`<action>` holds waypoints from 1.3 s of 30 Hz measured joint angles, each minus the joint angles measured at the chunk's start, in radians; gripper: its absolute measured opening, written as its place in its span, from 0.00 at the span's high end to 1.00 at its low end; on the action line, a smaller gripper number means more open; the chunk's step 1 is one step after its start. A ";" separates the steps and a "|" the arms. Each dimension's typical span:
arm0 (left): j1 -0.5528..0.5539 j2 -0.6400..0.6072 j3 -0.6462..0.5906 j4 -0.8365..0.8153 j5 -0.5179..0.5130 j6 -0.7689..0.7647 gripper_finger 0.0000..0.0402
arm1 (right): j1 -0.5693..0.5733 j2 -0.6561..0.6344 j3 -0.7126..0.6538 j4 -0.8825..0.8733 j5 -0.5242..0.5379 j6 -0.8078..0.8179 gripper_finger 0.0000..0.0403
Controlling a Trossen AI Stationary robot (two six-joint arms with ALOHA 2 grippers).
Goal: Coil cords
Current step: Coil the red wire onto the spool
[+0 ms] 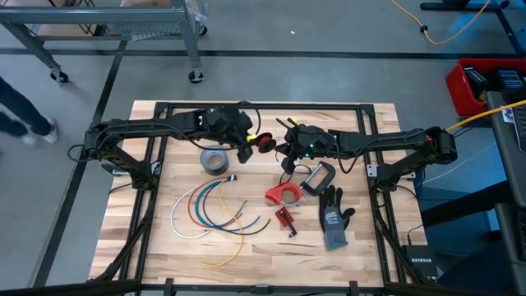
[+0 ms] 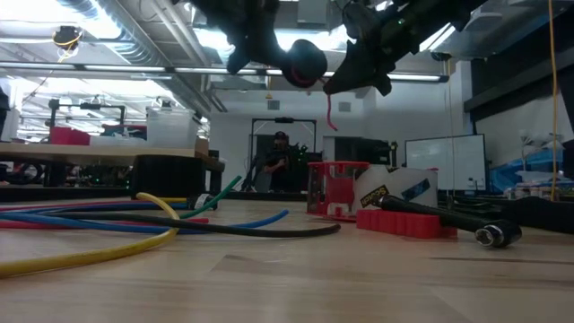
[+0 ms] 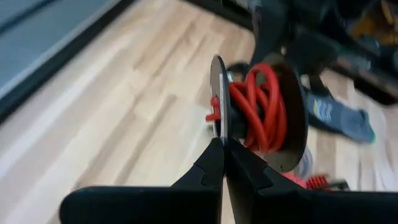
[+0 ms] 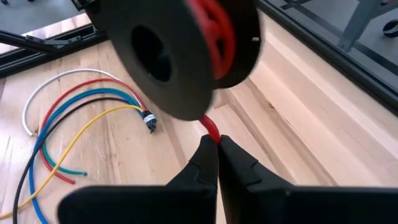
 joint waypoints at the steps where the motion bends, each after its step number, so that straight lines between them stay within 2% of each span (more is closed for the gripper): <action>1: 0.000 0.000 0.000 -0.015 0.017 0.000 1.00 | 0.000 0.000 0.000 0.000 -0.001 0.000 1.00; 6: 0.000 0.000 0.000 -0.037 0.066 0.001 1.00 | 0.000 0.000 0.000 0.012 -0.003 0.000 0.99; 20: 0.000 0.000 0.000 -0.110 0.083 -0.008 1.00 | 0.000 0.000 -0.001 0.027 -0.053 -0.030 0.95; 27: 0.000 0.000 0.000 -0.118 0.152 -0.038 1.00 | 0.000 0.000 -0.001 0.026 -0.062 -0.049 0.91; 39: 0.000 0.000 -0.002 -0.107 0.160 -0.047 1.00 | -0.002 0.000 -0.001 0.022 -0.088 -0.075 0.75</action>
